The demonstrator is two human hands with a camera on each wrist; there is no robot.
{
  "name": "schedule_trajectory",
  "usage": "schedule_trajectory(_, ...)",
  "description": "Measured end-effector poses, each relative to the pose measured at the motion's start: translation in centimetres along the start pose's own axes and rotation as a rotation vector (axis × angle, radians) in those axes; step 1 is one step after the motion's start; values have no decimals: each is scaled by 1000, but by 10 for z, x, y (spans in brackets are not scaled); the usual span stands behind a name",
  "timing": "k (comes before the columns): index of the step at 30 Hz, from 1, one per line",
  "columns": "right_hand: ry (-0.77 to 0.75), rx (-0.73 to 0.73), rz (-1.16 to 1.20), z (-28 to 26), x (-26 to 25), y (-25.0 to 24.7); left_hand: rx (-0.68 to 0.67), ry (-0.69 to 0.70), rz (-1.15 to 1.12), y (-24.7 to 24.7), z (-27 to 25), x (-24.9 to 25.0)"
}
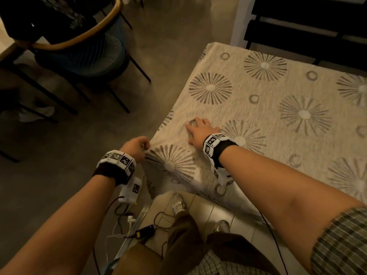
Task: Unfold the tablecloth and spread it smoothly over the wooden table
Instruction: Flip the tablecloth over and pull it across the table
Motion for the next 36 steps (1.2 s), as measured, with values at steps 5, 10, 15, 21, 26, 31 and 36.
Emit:
schedule_trajectory(5,3,-13,9,1,2,1,209,-148,-263,11,3,-24)
schedule_trajectory(10,-6,23,-49,2,-1,4,115,-263,-353,36,9,-41)
schedule_trajectory(15,-141,74,-55,6,-19,-5,259,-55,-337,-1,10,-3)
schedule_trajectory(21,-244,64,-136,17,-39,-6,-98,260,-140,32,17,67)
schedule_trajectory(26,-264,46,-194,27,-39,-9,-207,184,-45,34,31,58)
schedule_trajectory(31,-303,77,-127,34,-42,-18,-48,250,101,9,55,97)
schedule_trajectory(36,-114,236,9,22,11,-33,-264,90,-57,28,67,79)
Point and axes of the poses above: each hand's wrist, its own z-axis towards the middle knuckle, its own y-axis out of the palm, x = y × z, the point moved 9 cm from there along z, towards the middle knuckle, and after that the axes turned 1 degree about -y, right-handed, at the moved point
